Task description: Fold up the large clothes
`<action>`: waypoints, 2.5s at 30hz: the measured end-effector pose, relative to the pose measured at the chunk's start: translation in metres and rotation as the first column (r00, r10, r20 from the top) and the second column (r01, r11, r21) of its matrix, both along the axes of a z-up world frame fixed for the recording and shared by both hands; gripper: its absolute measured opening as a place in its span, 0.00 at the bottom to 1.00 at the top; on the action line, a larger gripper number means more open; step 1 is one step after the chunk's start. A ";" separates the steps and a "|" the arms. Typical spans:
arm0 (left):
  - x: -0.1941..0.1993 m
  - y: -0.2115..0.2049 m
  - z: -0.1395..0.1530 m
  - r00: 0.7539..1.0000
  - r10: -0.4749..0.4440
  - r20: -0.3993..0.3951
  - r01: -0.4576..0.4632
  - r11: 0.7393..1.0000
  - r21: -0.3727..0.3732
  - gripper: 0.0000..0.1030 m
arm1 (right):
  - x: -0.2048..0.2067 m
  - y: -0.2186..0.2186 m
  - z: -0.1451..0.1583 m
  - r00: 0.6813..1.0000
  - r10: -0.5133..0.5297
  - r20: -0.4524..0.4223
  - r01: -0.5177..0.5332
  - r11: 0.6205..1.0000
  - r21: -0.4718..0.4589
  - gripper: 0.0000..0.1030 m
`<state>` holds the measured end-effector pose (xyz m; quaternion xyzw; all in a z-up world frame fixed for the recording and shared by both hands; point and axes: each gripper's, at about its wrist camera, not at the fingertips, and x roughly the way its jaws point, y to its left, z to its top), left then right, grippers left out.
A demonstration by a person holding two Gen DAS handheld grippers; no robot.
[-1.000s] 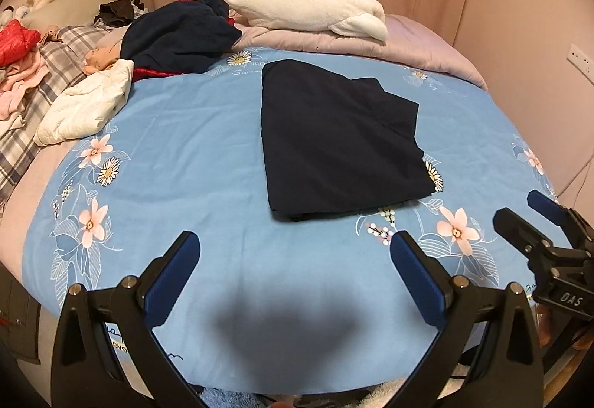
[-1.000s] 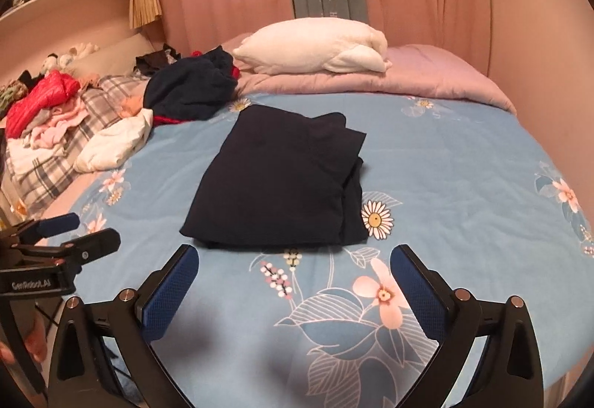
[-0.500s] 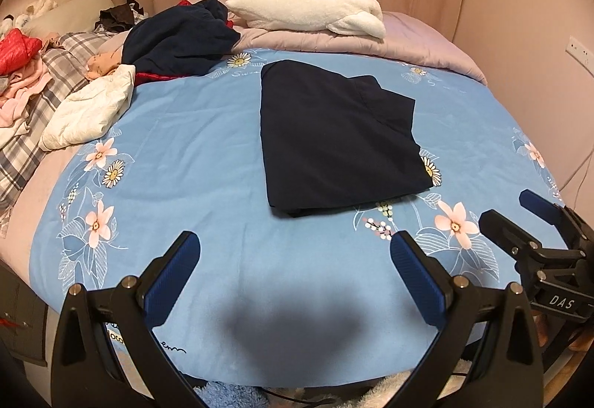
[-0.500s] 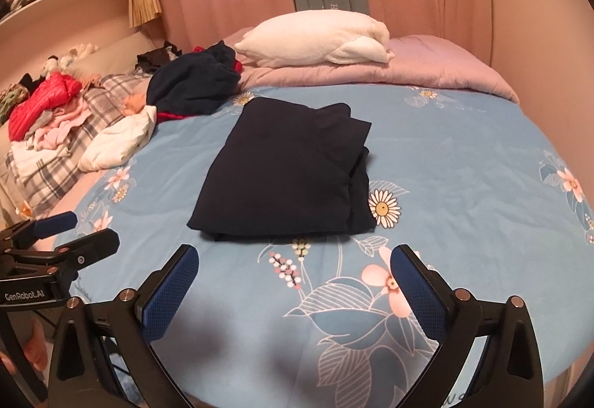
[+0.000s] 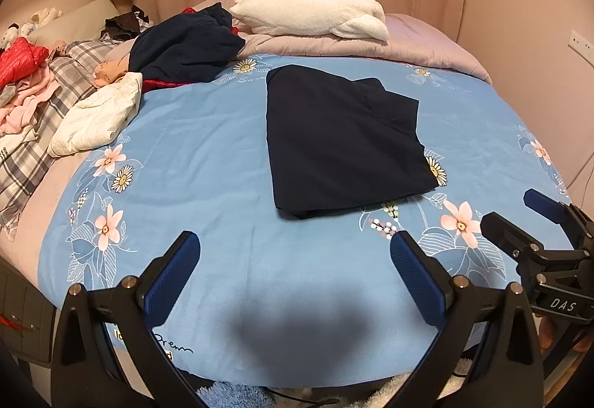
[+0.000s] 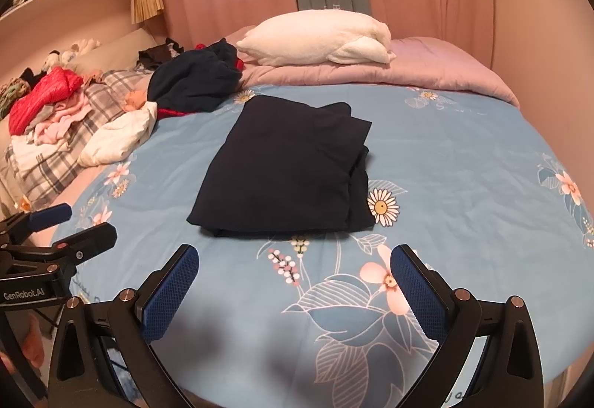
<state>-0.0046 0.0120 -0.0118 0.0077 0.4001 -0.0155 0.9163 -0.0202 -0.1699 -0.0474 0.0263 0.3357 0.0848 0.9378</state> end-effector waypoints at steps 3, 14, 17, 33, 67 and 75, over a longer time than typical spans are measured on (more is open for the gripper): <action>-0.001 -0.001 0.000 1.000 -0.002 0.003 0.002 1.000 -0.001 1.00 | 0.000 0.000 0.000 1.000 0.002 0.000 -0.002 1.000 0.000 0.99; 0.000 -0.001 -0.001 1.000 -0.001 0.003 0.001 1.000 0.000 1.00 | 0.000 0.001 0.000 1.000 -0.002 -0.002 0.002 1.000 -0.004 0.99; 0.001 0.000 -0.002 1.000 0.001 0.001 -0.001 1.000 -0.002 1.00 | 0.000 0.001 0.000 1.000 -0.001 -0.002 0.001 1.000 -0.005 0.99; 0.002 0.000 -0.004 1.000 -0.011 -0.007 0.011 1.000 -0.017 1.00 | 0.003 0.003 -0.001 1.000 0.001 -0.009 -0.001 1.000 -0.012 0.99; 0.001 -0.010 -0.007 1.000 -0.025 -0.015 0.025 0.999 -0.021 1.00 | 0.000 0.004 -0.005 1.000 0.002 -0.016 -0.002 1.000 -0.011 0.99; -0.001 -0.012 -0.008 1.000 -0.023 -0.014 0.023 1.000 -0.019 1.00 | 0.000 0.004 -0.006 1.000 0.002 -0.017 -0.002 1.000 -0.013 0.99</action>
